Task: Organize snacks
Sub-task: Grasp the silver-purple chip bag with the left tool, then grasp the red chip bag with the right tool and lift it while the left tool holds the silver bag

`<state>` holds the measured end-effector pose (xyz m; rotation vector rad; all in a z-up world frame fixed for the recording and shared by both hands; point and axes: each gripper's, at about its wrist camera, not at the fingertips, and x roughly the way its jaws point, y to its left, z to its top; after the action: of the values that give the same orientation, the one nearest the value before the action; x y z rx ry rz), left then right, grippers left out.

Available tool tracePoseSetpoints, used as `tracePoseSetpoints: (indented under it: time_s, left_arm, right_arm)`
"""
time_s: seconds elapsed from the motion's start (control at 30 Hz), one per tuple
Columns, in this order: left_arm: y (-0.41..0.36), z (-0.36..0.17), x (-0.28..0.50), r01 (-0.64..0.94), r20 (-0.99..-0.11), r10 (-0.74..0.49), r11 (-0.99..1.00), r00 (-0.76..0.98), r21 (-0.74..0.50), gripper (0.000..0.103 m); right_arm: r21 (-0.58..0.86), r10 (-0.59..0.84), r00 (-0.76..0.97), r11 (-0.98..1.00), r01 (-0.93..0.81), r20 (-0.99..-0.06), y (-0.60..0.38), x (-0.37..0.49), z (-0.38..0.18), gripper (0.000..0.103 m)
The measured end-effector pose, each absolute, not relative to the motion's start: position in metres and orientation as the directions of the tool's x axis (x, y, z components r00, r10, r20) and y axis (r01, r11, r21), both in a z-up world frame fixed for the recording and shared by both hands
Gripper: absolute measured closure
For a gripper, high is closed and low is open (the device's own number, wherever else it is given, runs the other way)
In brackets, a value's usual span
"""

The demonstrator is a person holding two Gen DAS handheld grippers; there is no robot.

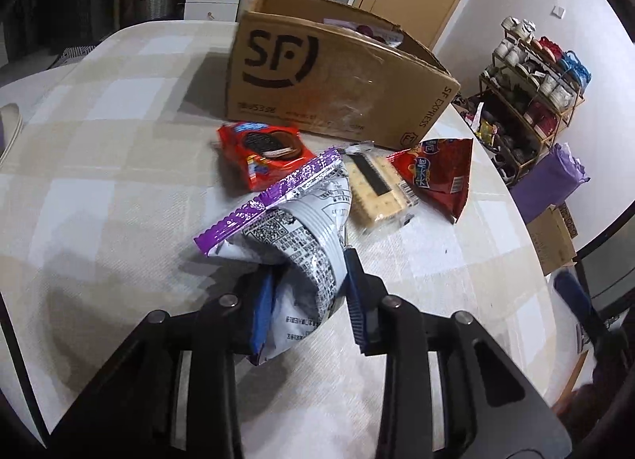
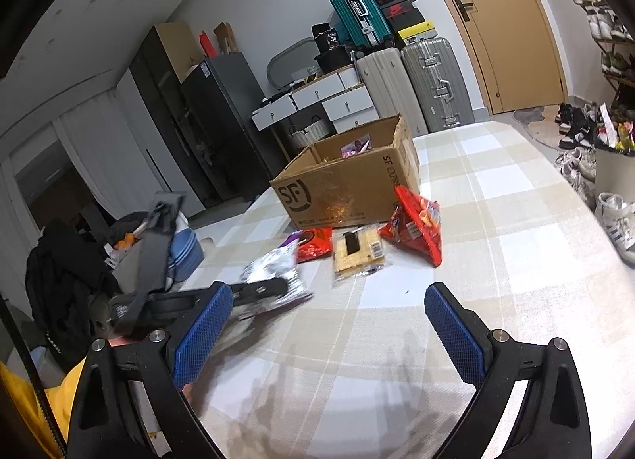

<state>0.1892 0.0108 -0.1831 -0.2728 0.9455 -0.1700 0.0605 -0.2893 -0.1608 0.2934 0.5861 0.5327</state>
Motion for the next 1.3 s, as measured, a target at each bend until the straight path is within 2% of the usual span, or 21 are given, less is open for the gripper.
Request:
tracePoseSetpoints:
  time_s: [0.23, 0.47, 0.53, 0.57, 0.6, 0.67, 0.7, 0.73, 0.9, 1.13, 1.3]
  left_arm:
    - [0.042, -0.173, 0.146, 0.03, -0.754, -0.274, 0.947, 0.597, -0.321, 0.074]
    - [0.068, -0.17, 0.123, 0.003, -0.745, -0.274, 0.939, 0.609, -0.343, 0.074]
    - [0.072, -0.172, 0.121, -0.006, -0.748, -0.271, 0.939, 0.605, -0.345, 0.074]
    - [0.075, -0.174, 0.121, -0.014, -0.75, -0.27, 0.937, 0.604, -0.348, 0.074]
    - [0.078, -0.175, 0.12, -0.022, -0.752, -0.268, 0.936, 0.602, -0.351, 0.074]
    - [0.08, -0.177, 0.12, -0.03, -0.754, -0.267, 0.934, 0.6, -0.355, 0.074]
    - [0.081, -0.177, 0.12, -0.032, -0.755, -0.266, 0.934, 0.6, -0.355, 0.074]
    - [0.081, -0.178, 0.12, -0.032, -0.755, -0.267, 0.934, 0.599, -0.356, 0.074]
    - [0.08, -0.178, 0.119, -0.031, -0.754, -0.273, 0.931, 0.598, -0.363, 0.074]
    - [0.072, -0.168, 0.114, -0.011, -0.746, -0.281, 0.933, 0.604, -0.361, 0.074]
    - [0.065, -0.15, 0.104, 0.017, -0.724, -0.286, 0.935, 0.627, -0.355, 0.074]
  right_arm:
    - [0.299, 0.452, 0.711, 0.892, -0.34, -0.539, -0.287, 0.12, -0.156, 0.004]
    - [0.314, 0.422, 0.625, 0.906, -0.283, -0.657, -0.28, 0.209, -0.183, 0.005]
    - [0.32, 0.424, 0.591, 0.906, -0.279, -0.686, -0.275, 0.231, -0.193, 0.016]
    - [0.309, 0.412, 0.563, 0.911, -0.273, -0.716, -0.27, 0.242, -0.2, 0.029]
    - [0.303, 0.406, 0.552, 0.913, -0.272, -0.728, -0.266, 0.248, -0.203, 0.035]
    - [0.266, 0.381, 0.534, 0.922, -0.282, -0.755, -0.258, 0.258, -0.211, 0.037]
    - [0.252, 0.369, 0.532, 0.926, -0.28, -0.762, -0.257, 0.26, -0.214, 0.05]
    - [0.247, 0.364, 0.53, 0.927, -0.281, -0.766, -0.257, 0.261, -0.216, 0.055]
    - [0.271, 0.401, 0.528, 0.912, -0.309, -0.749, -0.26, 0.252, -0.215, 0.063]
    - [0.354, 0.489, 0.546, 0.871, -0.339, -0.68, -0.273, 0.214, -0.195, 0.063]
    - [0.411, 0.583, 0.56, 0.812, -0.414, -0.588, -0.272, 0.151, -0.162, 0.063]
